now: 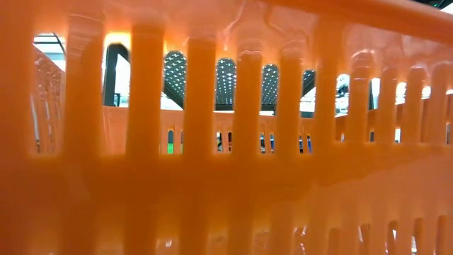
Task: Pick & Place Office Desk Supplies
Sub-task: Put the yellow rubber band into the blue basket
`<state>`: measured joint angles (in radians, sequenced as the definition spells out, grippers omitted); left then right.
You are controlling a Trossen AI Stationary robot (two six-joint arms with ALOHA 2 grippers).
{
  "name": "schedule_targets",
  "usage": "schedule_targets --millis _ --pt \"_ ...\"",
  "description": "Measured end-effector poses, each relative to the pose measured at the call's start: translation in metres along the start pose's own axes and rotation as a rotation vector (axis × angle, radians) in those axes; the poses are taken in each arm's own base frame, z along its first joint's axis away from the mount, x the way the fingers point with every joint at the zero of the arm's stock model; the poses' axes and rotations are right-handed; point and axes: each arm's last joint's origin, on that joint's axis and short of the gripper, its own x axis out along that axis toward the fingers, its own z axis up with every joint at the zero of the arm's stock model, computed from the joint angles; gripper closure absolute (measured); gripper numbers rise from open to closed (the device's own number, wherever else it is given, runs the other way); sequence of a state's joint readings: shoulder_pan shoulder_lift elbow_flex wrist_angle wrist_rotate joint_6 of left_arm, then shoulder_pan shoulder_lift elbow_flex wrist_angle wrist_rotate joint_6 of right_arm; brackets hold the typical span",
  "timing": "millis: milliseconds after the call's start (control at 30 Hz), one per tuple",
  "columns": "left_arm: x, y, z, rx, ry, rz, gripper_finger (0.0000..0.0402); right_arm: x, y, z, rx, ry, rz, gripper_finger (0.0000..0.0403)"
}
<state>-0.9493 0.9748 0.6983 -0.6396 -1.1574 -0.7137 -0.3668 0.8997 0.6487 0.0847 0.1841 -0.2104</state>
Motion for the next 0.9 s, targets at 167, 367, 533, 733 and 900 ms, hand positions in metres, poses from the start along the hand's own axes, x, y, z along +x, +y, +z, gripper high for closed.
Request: schedule_targets --millis 167,367,533,733,900 --pt "0.0 -0.001 0.006 0.077 -0.067 0.047 0.0401 0.0 0.0 0.0 0.0 0.0 0.0 0.0211" --pt "-0.003 0.003 0.02 0.111 -0.137 0.085 0.0397 0.0 0.0 0.0 0.0 0.0 0.0 0.0211" --pt "-0.011 0.012 0.036 0.145 -0.182 0.04 0.0397 0.0 0.0 0.0 0.0 0.0 0.0 0.0211" --pt "-0.016 0.023 0.053 0.193 -0.238 -0.013 0.0396 0.0 0.0 0.0 0.0 0.0 0.0 0.0211" --pt "-0.008 0.032 0.062 0.28 -0.268 -0.099 0.0396 0.0 0.0 0.0 0.0 0.0 0.0 0.0211"
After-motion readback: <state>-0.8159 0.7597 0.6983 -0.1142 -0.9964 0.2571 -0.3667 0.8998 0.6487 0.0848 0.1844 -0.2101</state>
